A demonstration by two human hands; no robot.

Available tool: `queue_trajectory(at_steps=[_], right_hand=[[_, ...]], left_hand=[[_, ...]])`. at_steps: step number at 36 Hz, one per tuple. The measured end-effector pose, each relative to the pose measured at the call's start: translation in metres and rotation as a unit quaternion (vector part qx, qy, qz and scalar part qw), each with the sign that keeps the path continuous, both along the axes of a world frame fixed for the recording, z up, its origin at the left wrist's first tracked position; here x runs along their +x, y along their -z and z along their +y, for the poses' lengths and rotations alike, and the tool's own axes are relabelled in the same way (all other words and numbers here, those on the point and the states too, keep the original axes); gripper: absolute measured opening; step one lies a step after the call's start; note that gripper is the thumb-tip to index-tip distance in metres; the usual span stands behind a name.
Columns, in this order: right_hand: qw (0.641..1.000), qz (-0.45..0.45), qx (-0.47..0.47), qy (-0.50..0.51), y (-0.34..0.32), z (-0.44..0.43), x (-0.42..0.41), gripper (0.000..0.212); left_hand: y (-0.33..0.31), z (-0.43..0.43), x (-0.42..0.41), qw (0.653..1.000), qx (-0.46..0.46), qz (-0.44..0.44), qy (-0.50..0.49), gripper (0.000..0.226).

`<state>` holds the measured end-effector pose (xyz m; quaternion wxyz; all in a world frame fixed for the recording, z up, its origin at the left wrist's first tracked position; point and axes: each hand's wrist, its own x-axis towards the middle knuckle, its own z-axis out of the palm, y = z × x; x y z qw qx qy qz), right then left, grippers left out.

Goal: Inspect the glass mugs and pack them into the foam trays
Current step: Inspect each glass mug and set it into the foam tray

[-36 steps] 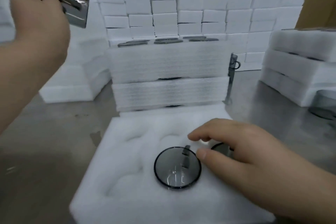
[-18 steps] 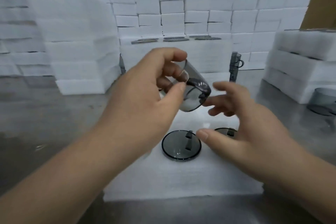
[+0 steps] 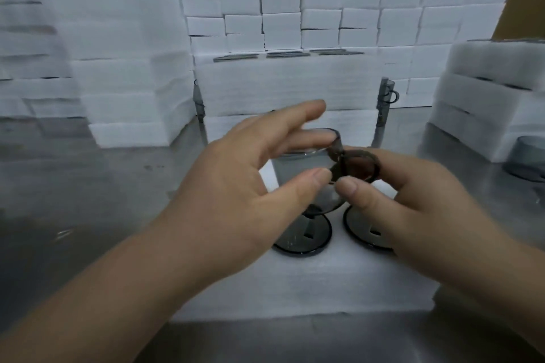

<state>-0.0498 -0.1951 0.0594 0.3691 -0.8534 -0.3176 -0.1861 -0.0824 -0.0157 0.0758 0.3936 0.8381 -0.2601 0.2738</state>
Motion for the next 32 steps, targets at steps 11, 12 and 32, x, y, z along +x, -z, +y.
queue_trajectory(at_steps=[11,12,32], right_hand=[[0.983,0.134,0.088,-0.091,-0.001,0.0,0.003,0.034],[0.981,0.148,0.096,-0.081,-0.001,0.0,0.004,0.043],[0.989,0.139,0.024,-0.055,0.002,0.001,0.004,0.04]], left_hand=[[-0.003,0.017,0.011,0.989,-0.069,0.131,0.013,0.059],[-0.006,0.021,0.011,0.991,-0.073,0.109,-0.012,0.055],[-0.025,0.036,-0.008,0.893,0.294,0.205,-0.27,0.08]])
